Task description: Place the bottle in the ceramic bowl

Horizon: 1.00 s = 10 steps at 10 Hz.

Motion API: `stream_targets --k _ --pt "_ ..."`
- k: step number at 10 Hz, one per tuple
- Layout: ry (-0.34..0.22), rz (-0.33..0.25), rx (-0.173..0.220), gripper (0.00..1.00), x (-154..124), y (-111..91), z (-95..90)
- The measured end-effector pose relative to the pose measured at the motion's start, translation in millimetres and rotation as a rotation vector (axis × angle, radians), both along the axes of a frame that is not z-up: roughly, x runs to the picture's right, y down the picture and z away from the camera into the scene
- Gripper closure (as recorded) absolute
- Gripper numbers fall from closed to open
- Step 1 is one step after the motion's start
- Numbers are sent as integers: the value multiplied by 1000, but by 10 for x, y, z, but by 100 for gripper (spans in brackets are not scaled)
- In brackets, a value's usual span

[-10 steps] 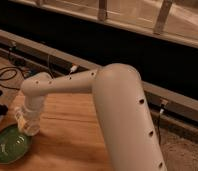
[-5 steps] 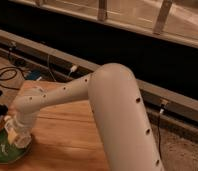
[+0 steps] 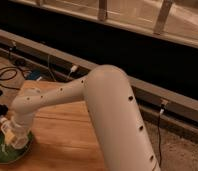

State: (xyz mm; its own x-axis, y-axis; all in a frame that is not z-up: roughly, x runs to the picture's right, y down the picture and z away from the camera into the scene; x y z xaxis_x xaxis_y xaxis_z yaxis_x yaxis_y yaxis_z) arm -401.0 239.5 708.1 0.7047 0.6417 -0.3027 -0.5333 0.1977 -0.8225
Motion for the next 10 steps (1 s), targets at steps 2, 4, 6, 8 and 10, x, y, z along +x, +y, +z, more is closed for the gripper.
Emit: stream_targets --k 2,4,6,8,10 --pt "2 3 0 48 14 -13 10" --pt "1 1 0 30 3 -5 4" --pt "1 2 0 20 4 -6 4" --pt "2 3 0 20 11 -11 9" --pt "2 3 0 20 12 -9 11"
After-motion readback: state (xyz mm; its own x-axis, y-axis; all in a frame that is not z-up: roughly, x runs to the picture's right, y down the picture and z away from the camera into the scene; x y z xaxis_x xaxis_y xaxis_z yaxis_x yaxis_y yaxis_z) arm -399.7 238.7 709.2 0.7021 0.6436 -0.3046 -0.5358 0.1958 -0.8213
